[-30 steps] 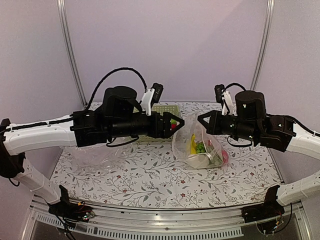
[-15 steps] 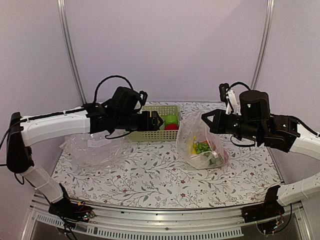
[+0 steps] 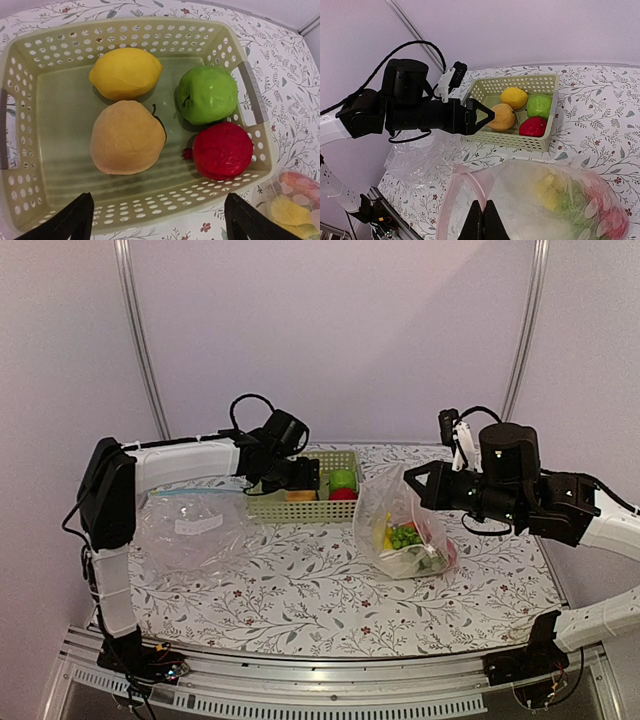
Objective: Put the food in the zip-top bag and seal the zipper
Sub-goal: Pick up the fake fruit from the bin.
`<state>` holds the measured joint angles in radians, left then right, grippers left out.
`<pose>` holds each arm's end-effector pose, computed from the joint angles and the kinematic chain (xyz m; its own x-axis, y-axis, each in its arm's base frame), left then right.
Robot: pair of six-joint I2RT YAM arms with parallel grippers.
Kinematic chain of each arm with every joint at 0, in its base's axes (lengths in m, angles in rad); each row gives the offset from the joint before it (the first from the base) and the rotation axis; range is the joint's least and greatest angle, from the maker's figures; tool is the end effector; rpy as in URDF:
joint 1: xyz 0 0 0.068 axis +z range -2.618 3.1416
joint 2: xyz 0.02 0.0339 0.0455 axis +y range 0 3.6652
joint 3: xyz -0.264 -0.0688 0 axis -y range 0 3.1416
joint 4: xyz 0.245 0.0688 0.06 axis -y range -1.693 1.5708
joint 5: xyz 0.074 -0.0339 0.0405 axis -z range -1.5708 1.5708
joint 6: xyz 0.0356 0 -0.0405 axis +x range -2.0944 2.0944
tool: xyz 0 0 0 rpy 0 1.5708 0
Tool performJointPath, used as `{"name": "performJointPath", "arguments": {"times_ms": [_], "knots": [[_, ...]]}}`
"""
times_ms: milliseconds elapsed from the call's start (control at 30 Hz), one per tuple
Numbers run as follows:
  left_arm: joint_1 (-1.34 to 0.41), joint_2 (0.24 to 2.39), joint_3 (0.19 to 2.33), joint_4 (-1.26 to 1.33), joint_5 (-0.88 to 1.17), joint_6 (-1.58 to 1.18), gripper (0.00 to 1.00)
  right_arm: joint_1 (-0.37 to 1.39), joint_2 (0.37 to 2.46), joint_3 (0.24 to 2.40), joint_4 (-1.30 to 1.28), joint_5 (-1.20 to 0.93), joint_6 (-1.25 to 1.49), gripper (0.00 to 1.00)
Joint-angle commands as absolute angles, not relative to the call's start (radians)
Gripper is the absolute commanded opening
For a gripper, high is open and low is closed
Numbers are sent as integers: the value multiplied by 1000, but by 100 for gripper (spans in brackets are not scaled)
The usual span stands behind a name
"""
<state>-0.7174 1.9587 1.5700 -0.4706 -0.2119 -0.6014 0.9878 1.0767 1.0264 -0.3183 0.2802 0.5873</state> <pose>0.3367 -0.2839 0.2382 -0.7757 -0.0573 -0.6285 0.1217 0.9636 -0.2381 0.1422 0.1978 0.3545 -0.5310 0.1621 -0.8317 -0.4397 0.7864 0.4340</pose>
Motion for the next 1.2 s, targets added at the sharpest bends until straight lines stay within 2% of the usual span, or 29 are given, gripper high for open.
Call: {"name": "performJointPath", "arguments": {"times_ms": [0,200,633,1167], "knots": [[-691,2054,1654,-495,-165,-575,91,991,1057,1017,-320,304,588,0],[-671,2136,1752,-531,-165,-545,95,992,1056,1017,-322,304,589,0],[-637,2238,1821,-582,-183,-499,99,992,1070,1026,-321,301,588,0],[-621,2329,1894,-628,-183,-496,100,992,1077,1029,-323,298,588,0]]}}
